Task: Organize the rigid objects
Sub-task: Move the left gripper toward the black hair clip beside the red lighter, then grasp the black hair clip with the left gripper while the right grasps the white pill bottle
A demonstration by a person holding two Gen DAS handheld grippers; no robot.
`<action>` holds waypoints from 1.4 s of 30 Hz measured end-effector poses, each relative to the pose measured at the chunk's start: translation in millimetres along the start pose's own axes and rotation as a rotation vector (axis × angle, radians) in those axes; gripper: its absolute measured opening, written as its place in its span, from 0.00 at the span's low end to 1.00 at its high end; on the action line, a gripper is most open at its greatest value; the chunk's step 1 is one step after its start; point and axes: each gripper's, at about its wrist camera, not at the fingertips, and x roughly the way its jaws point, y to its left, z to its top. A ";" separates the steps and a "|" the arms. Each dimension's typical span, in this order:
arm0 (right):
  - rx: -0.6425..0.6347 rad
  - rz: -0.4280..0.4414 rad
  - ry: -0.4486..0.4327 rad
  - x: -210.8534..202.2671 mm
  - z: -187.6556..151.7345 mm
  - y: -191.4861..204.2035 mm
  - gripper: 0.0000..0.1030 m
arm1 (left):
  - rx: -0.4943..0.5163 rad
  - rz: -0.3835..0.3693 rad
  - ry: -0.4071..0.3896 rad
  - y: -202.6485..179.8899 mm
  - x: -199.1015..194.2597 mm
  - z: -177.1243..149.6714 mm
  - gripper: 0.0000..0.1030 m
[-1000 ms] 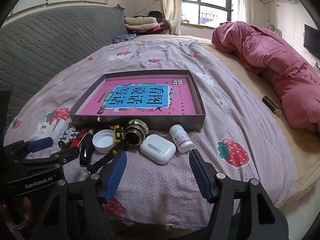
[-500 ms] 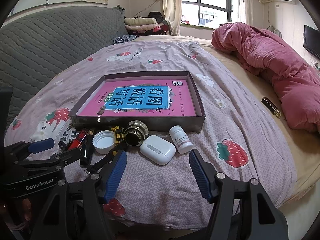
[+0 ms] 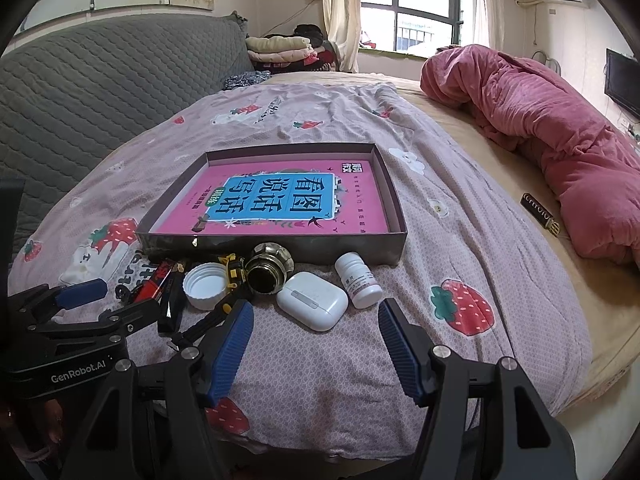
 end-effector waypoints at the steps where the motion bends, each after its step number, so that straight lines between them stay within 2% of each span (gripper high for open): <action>1: 0.001 0.000 -0.002 -0.3 0.2 -0.4 0.62 | 0.001 0.000 -0.001 -0.3 0.0 0.0 0.76; 14: -0.002 0.005 -0.001 -0.8 0.9 1.2 0.62 | -0.005 -0.009 0.005 -0.1 -1.0 -0.9 0.76; 27: 0.010 0.016 -0.009 1.0 3.1 -4.4 0.62 | -0.088 0.001 0.034 36.9 -8.2 0.6 0.76; 30: 0.024 0.021 -0.010 2.0 3.5 -8.5 0.62 | -0.087 0.035 0.052 42.0 -5.2 -1.6 0.76; 34: 0.039 0.023 -0.012 3.5 3.8 -15.8 0.62 | -0.099 0.035 0.078 47.6 3.5 -2.8 0.76; 42: 0.076 0.009 -0.007 8.8 4.2 -30.6 0.62 | -0.115 -0.002 0.121 53.4 19.6 -1.5 0.76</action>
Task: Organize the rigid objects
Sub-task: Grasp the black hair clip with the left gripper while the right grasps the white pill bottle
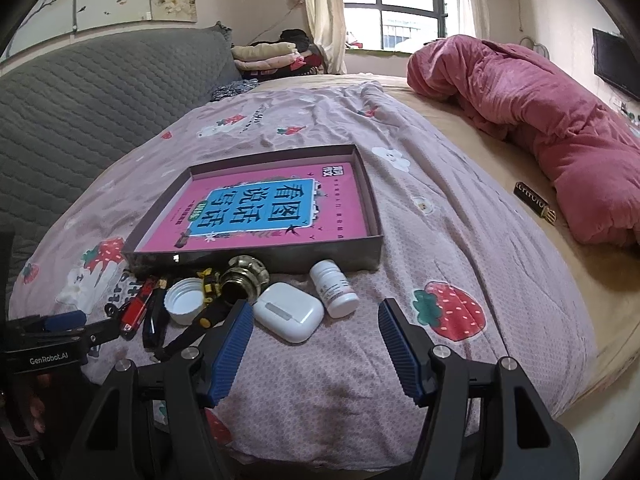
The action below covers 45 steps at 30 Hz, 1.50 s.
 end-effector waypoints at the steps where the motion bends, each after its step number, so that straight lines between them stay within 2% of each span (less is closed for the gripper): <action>1: 0.003 -0.001 0.001 0.5 0.1 -1.3 0.62 | -0.010 -0.007 0.007 2.4 3.0 1.6 0.76; 4: 0.014 -0.003 0.008 2.2 0.2 -5.6 0.62 | -0.034 -0.009 0.023 8.2 10.7 5.5 0.71; 6: 0.020 -0.007 0.009 2.7 0.1 -6.7 0.62 | -0.048 -0.004 0.029 12.9 12.7 6.3 0.63; 8: 0.020 -0.007 0.011 3.4 -0.1 -7.5 0.62 | -0.057 0.019 0.019 17.3 11.5 7.8 0.60; 10: 0.021 -0.009 0.014 4.7 0.0 -7.9 0.62 | -0.071 0.002 0.023 22.2 13.6 9.4 0.59; 12: 0.022 -0.009 0.017 5.7 -0.2 -8.4 0.62 | -0.080 -0.016 0.031 25.7 16.2 9.9 0.51; 19: 0.026 -0.019 0.024 12.3 0.7 -13.3 0.62 | -0.042 -0.046 0.047 15.6 25.5 10.8 0.47; 30: 0.020 -0.031 0.049 29.4 2.0 -20.2 0.62 | -0.072 -0.080 0.043 20.5 35.1 14.7 0.46; 31: 0.015 -0.039 0.059 33.6 3.1 -21.5 0.62 | -0.075 -0.083 0.043 21.5 35.5 15.5 0.45; 33: 0.017 -0.034 0.075 39.6 4.2 -25.0 0.62 | -0.088 -0.073 0.047 26.0 35.3 15.6 0.33; 36: 0.012 -0.025 0.097 49.5 6.9 -28.5 0.62 | -0.100 -0.087 0.052 30.4 35.4 15.5 0.32; 41: -0.038 -0.029 0.111 66.0 11.8 -24.9 0.62 | -0.061 -0.071 0.053 23.6 35.6 15.0 0.31; 43: -0.051 -0.023 0.121 74.1 12.9 -24.3 0.60 | -0.047 -0.069 0.054 20.8 36.2 15.0 0.31; 45: -0.062 -0.013 0.132 79.6 12.9 -23.0 0.54 | -0.041 -0.065 0.056 19.4 37.5 15.0 0.31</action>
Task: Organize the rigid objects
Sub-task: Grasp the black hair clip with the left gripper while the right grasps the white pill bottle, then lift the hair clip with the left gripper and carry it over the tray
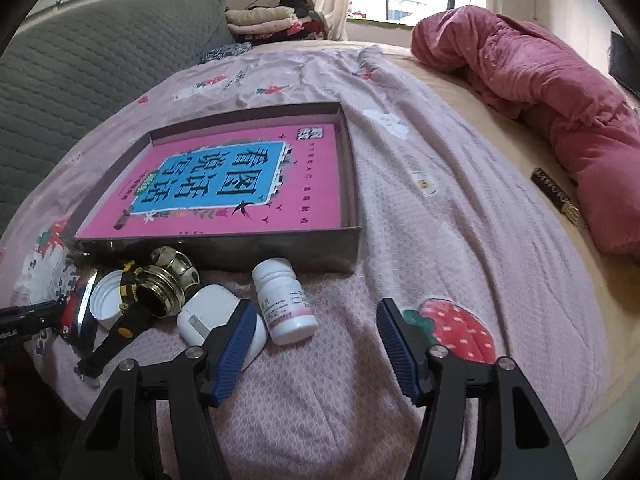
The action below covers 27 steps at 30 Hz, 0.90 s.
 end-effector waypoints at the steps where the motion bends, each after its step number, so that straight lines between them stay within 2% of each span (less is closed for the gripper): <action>1: -0.005 0.001 0.001 2.0 0.7 0.3 0.53 | 0.002 0.001 0.000 0.0 0.8 -0.2 0.31; 7: -0.040 0.011 0.001 10.7 3.6 2.8 0.46 | 0.020 0.018 -0.006 -3.0 5.0 0.6 0.31; 9: -0.050 0.007 0.013 16.8 2.7 3.8 0.36 | 0.037 0.034 -0.009 -6.4 5.6 -0.2 0.31; 12: -0.048 0.004 0.022 24.3 0.2 2.4 0.26 | 0.066 0.055 -0.012 -11.9 5.9 -0.7 0.26; 17: -0.026 0.032 0.013 24.4 -0.6 -1.8 0.26 | 0.086 0.059 -0.017 -15.5 4.8 -1.8 0.23; 20: -0.002 0.052 0.004 22.7 -0.3 -6.5 0.26 | 0.108 0.003 -0.027 -19.7 0.0 -1.6 0.23; 23: 0.012 0.055 -0.002 19.9 -0.1 -9.3 0.26 | 0.143 -0.017 -0.035 -27.4 -2.1 -2.3 0.23; 27: 0.012 0.053 -0.026 12.9 0.8 -10.6 0.26 | 0.112 -0.043 -0.039 -21.8 -3.8 0.2 0.23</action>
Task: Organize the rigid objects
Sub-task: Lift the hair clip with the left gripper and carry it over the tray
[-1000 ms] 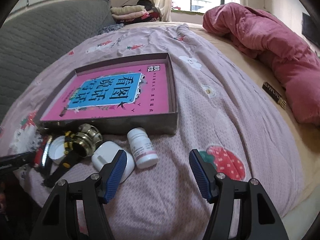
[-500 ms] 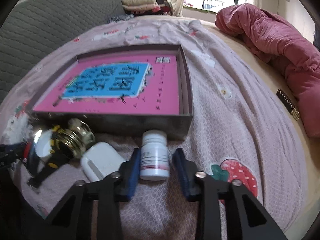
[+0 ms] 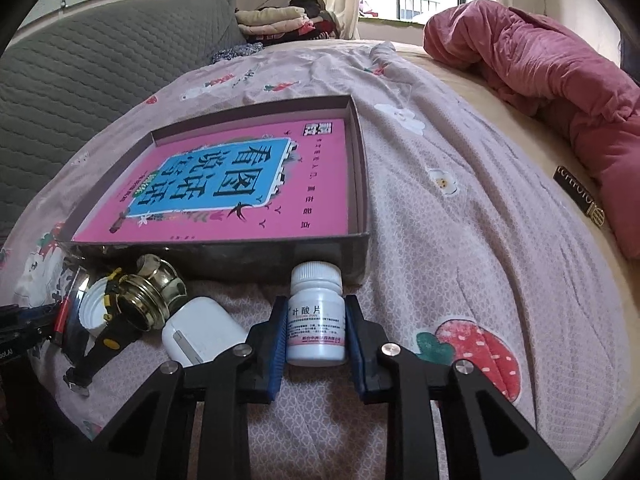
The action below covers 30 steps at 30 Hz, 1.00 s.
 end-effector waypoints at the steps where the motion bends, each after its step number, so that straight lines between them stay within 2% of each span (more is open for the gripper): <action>1: 0.003 0.000 -0.003 -1.7 0.1 -0.9 0.26 | -0.010 -0.004 -0.002 2.0 -0.2 0.7 0.23; 7: 0.009 -0.007 -0.010 -6.6 -0.1 -4.2 0.26 | -0.030 -0.024 -0.037 3.7 -8.9 -0.8 0.23; 20: -0.001 0.002 -0.066 -35.9 0.7 6.1 0.26 | -0.023 -0.011 -0.123 2.0 -30.8 1.4 0.23; 26: -0.006 0.015 -0.084 -48.1 2.3 14.9 0.26 | -0.035 0.013 -0.199 -1.3 -47.4 5.6 0.23; 30: -0.001 0.015 -0.091 -52.3 4.0 17.8 0.26 | -0.027 0.005 -0.199 -4.1 -46.9 7.3 0.23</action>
